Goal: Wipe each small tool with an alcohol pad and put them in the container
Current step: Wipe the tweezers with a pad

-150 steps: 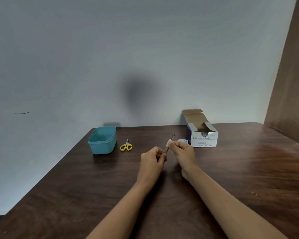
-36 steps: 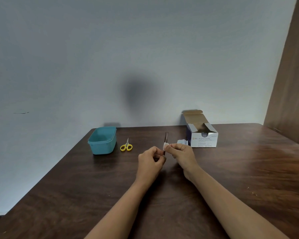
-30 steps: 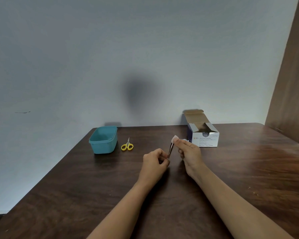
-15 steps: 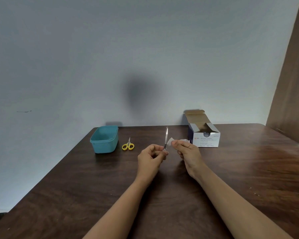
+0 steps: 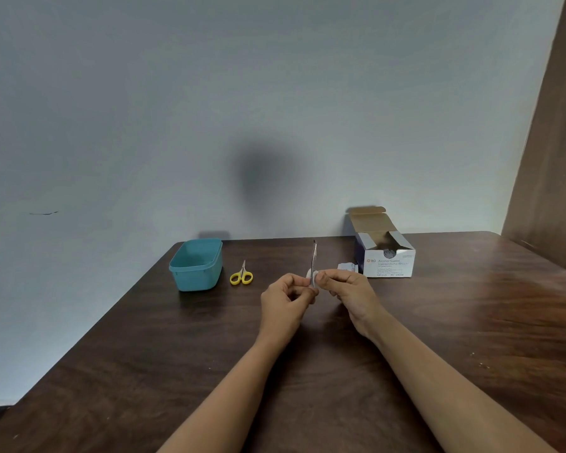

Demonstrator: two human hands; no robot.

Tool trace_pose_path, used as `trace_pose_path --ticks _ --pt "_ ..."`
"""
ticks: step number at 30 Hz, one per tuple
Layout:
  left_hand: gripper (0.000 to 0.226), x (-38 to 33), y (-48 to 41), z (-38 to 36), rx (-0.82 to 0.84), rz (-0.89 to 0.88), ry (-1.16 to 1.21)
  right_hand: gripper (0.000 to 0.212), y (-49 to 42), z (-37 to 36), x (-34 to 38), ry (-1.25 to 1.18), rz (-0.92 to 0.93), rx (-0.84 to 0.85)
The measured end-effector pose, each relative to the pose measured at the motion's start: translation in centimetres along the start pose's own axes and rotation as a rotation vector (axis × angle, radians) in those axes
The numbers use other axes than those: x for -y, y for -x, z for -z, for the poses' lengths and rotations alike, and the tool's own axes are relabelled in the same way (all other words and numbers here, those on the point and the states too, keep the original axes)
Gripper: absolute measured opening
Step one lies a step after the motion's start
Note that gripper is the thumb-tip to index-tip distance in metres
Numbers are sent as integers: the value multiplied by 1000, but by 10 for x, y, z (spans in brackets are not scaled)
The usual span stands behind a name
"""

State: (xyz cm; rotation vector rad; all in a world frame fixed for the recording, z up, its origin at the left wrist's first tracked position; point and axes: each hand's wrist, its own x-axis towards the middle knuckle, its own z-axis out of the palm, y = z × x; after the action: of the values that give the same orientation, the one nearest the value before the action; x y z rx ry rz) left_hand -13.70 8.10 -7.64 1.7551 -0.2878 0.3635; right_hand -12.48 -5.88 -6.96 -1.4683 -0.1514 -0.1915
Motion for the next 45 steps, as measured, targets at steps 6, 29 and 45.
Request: trace_pose_path --ticks 6,29,45 --pt "28 -4 -1 0 -21 0 -25 10 0 0 -2 13 44 53" --pt "33 -1 0 -3 6 -27 1 22 1 9 3 73 67 293" --pt "18 0 -6 6 57 123 399 26 3 5 3 257 75 434"
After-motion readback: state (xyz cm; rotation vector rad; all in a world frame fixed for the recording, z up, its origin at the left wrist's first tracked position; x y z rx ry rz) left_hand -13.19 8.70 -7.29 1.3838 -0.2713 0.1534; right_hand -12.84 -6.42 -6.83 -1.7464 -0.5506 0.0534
